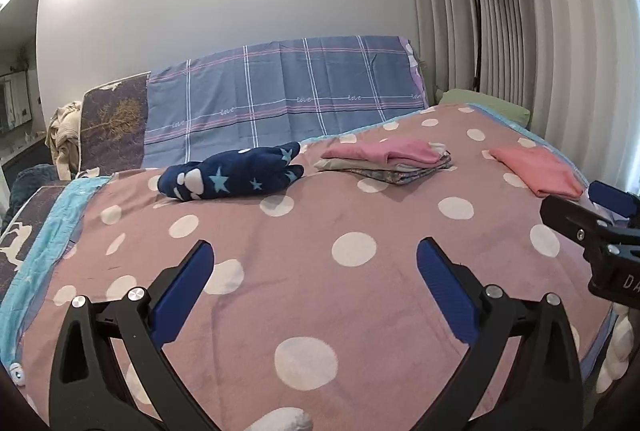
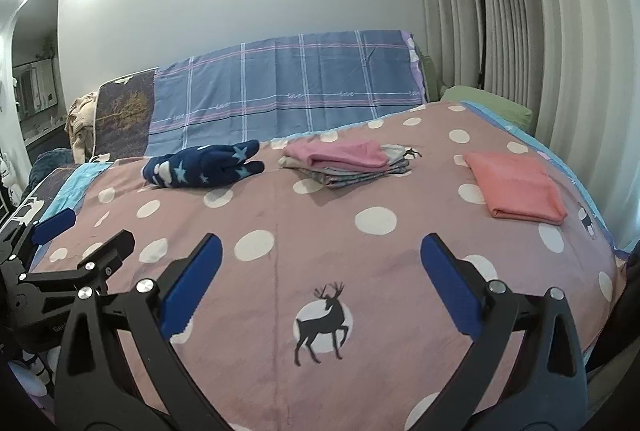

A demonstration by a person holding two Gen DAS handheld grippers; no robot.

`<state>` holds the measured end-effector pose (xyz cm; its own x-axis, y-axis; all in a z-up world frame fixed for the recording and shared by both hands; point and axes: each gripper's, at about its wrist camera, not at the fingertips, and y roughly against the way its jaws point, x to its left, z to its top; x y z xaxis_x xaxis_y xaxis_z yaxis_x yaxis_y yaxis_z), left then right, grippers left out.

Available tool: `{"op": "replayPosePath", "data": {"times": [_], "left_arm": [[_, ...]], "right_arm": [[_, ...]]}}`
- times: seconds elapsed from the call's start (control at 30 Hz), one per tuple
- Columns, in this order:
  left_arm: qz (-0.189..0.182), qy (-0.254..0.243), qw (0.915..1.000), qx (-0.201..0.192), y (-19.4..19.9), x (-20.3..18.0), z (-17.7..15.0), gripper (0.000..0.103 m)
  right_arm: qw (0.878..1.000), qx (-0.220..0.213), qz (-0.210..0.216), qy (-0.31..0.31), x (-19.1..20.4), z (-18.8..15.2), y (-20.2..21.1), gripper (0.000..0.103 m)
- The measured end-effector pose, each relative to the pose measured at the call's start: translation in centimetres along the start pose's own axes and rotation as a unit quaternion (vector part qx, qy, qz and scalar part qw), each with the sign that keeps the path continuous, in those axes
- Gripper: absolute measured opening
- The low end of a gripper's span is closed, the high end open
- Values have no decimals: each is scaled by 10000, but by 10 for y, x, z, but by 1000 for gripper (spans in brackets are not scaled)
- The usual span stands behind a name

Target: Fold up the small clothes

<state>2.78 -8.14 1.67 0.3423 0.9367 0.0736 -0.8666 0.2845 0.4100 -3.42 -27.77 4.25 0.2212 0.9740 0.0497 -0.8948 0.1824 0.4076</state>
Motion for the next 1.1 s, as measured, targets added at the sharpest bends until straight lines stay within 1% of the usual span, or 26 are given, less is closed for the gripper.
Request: {"op": "replayPosePath", "data": {"times": [0.07,0.13,0.23,0.33,0.5,0.77,1.1], "left_arm": [[-36,49,10000,20,4,1,-3,102],[-78,152,9998,56,8,4,-6,102],[-4,176,9998,111,11,6,-9,102],[7,110,9999,64,15,5,-12,102],[-73,129,9999,29,19,7,-16,102],[-95,68,9999,59,17,11,-21,102],[-14,103,9999,93,13,16,-23,102]], "right_arm": [[10000,8,-3,41,3,-2,1,101],[9998,-16,-134,148,7,-4,1,101],[9993,8,-267,251,10,-7,-1,101],[9995,47,-234,191,11,-8,-1,101],[9991,-4,-327,271,16,-7,0,101],[9990,60,-352,265,24,-5,-3,101],[9990,49,-347,260,26,-6,-4,101]]}}
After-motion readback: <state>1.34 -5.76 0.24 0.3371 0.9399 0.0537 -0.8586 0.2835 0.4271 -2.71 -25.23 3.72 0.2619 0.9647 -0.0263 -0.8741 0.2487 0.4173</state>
